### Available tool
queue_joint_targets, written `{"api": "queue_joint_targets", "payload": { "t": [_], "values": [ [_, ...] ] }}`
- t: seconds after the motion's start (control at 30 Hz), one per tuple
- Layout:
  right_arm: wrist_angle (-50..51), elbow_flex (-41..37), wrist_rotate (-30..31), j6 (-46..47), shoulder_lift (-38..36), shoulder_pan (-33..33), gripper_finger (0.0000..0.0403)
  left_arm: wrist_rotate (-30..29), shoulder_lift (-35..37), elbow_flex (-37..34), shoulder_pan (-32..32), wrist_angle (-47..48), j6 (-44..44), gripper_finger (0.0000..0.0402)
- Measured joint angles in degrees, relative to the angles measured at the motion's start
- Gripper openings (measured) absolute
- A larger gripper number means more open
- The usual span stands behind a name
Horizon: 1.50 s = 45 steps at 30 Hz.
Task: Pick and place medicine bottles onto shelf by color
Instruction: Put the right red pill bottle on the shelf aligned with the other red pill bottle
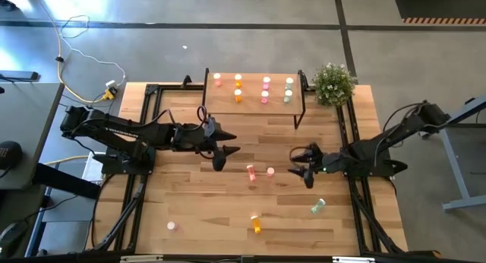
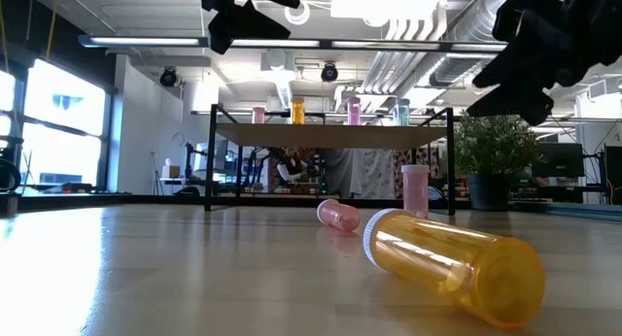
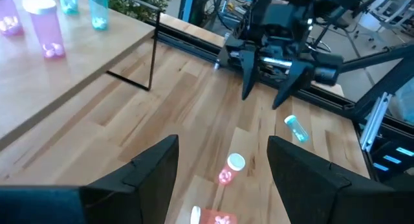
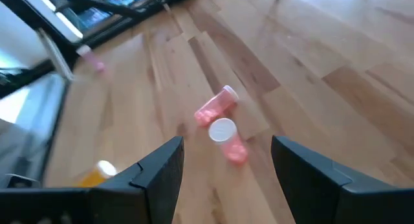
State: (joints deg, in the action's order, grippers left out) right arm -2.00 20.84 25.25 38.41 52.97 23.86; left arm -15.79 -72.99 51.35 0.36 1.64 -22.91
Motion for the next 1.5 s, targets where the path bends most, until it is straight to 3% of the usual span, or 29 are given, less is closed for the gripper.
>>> {"api": "queue_joint_targets", "payload": {
  "t": [0.13, 0.6, 1.03, 1.5],
  "values": [
    [-3.4, 0.0, 3.7, -1.4, 6.3, 1.2, 0.0224, 0.0, 0.0, 0.0, 0.0, 0.0, 0.1, 0.0227],
    [-25.8, 0.0, 5.3, -3.9, 31.3, 1.4, 0.0224, 0.1, 0.0, 0.0, 0.0, 0.2, 1.3, 0.0227],
    [-38.1, 1.2, 5.8, -6.3, 43.5, 1.3, 0.0224, 0.1, 0.0, 0.0, 0.0, 0.2, 1.6, 0.0227],
    [-37.2, 6.1, 5.8, -6.9, 50.2, -0.7, 0.0221, 0.2, -0.1, 0.0, 0.0, 0.2, 1.7, 0.0227]
  ]
}}
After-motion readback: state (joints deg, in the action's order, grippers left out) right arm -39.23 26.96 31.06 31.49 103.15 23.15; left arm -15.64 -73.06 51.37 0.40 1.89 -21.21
